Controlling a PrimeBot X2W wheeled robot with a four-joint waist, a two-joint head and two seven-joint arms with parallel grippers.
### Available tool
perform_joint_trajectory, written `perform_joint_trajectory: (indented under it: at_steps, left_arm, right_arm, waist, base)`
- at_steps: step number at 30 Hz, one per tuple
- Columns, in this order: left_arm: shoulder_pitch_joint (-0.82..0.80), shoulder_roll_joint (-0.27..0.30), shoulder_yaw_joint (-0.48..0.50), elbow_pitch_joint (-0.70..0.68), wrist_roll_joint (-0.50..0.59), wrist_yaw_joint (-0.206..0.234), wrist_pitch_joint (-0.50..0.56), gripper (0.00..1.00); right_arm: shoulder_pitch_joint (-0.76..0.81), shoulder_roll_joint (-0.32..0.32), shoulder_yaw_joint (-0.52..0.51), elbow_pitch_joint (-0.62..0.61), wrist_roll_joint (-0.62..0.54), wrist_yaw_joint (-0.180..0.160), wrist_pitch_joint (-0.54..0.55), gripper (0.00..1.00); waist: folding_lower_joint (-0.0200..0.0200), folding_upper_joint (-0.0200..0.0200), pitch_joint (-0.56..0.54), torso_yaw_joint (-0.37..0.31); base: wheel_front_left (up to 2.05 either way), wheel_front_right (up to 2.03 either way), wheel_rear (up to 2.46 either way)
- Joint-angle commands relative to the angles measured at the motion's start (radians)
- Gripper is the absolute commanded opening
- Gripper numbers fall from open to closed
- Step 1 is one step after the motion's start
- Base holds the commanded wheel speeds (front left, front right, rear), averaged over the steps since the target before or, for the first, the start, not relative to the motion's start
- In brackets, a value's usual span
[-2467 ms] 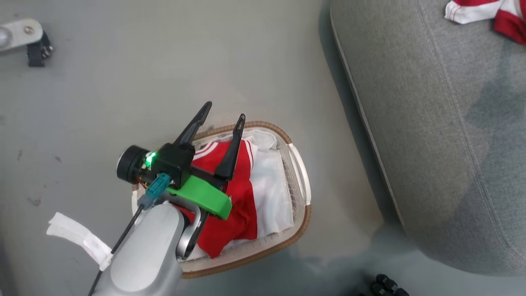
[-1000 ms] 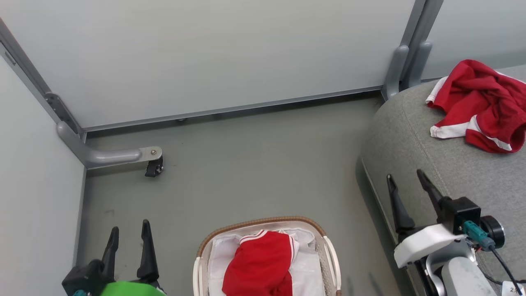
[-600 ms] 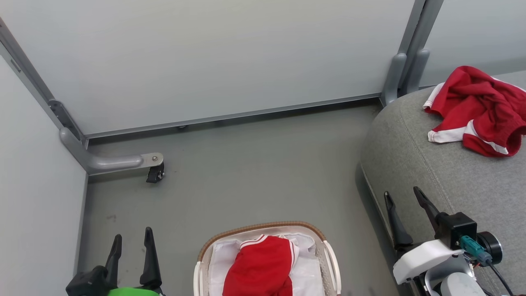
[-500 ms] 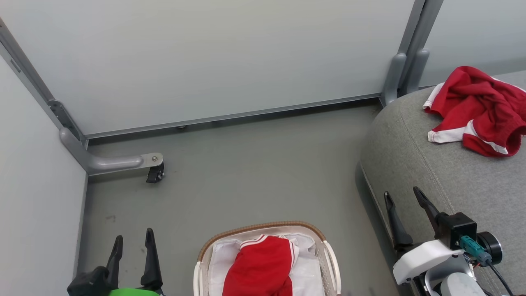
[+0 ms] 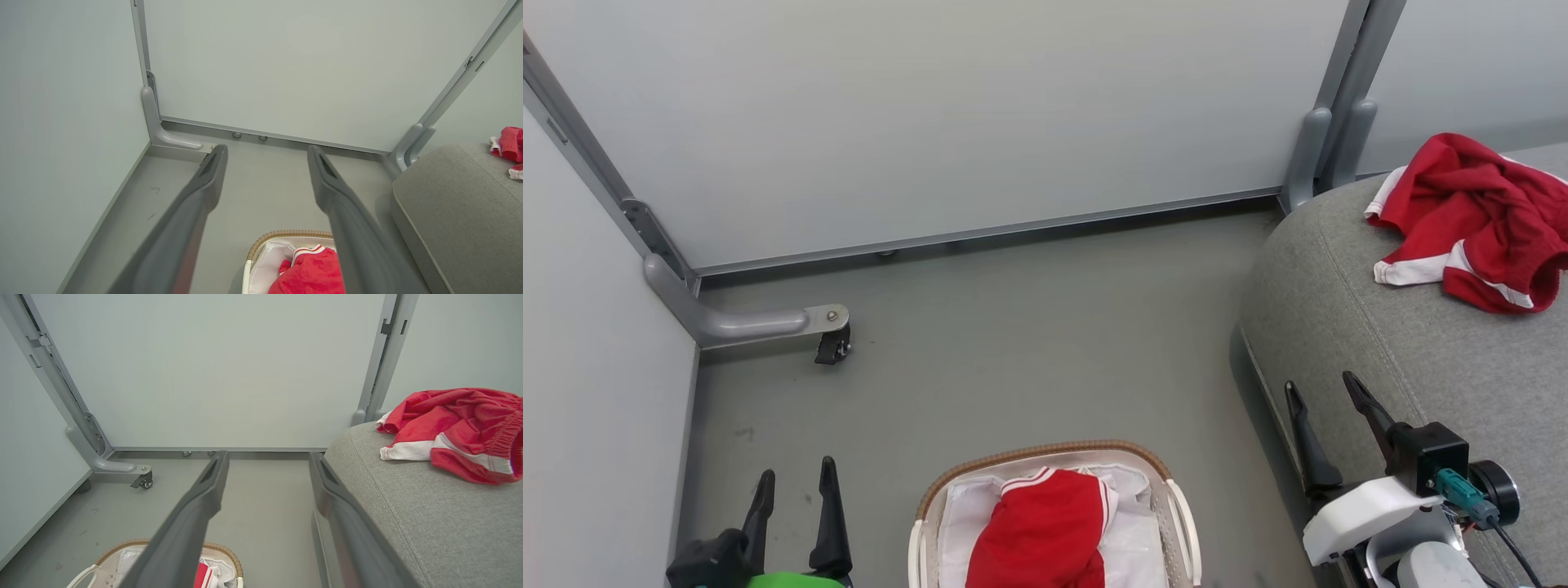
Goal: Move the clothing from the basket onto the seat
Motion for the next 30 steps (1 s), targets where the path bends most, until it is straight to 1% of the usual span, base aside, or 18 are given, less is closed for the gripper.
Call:
perform_joint_trajectory:
  at_steps: [1,12,16,18,24,30]
  left_arm:
    - [-0.015,0.000,0.002,0.005,0.011,-0.003,-0.001,1.00]
    - [-0.026,0.000,-0.005,0.014,0.028,-0.008,-0.001,1.00]
    - [-0.053,0.000,-0.028,0.040,0.055,-0.011,-0.001,1.00]
    - [-0.082,0.000,-0.048,0.062,0.085,-0.015,-0.001,1.00]
    - [-0.237,0.012,-0.154,0.198,0.167,-0.031,-0.001,1.00]
    - [-0.450,0.017,-0.277,0.433,0.229,-0.043,0.016,1.00]
  right_arm:
    - [0.001,-0.004,0.001,-0.002,0.004,-0.001,0.000,1.00]
    - [-0.009,-0.004,-0.001,-0.001,0.010,-0.001,0.000,1.00]
    - [-0.021,-0.003,-0.007,-0.010,0.010,-0.001,0.000,1.00]
    - [-0.029,-0.003,-0.011,-0.015,0.008,-0.001,0.000,1.00]
    - [-0.088,-0.003,-0.023,-0.033,-0.008,-0.001,0.000,1.00]
    - [-0.182,-0.003,-0.018,-0.053,-0.019,-0.001,0.000,1.00]
  waist:
    - [0.0001,0.0000,-0.001,0.000]
    - [0.0001,0.0000,0.001,-0.004]
    - [0.0001,0.0000,0.017,-0.016]
    - [0.0001,0.0000,0.035,-0.023]
    - [0.0001,0.0000,0.146,-0.042]
    - [0.0001,0.0000,0.313,-0.072]
  base:
    - [0.00,0.00,0.00]
    - [0.00,0.00,0.00]
    - [0.00,0.00,0.00]
    - [0.00,0.00,0.00]
    - [0.00,0.00,0.00]
    - [0.00,0.00,0.00]
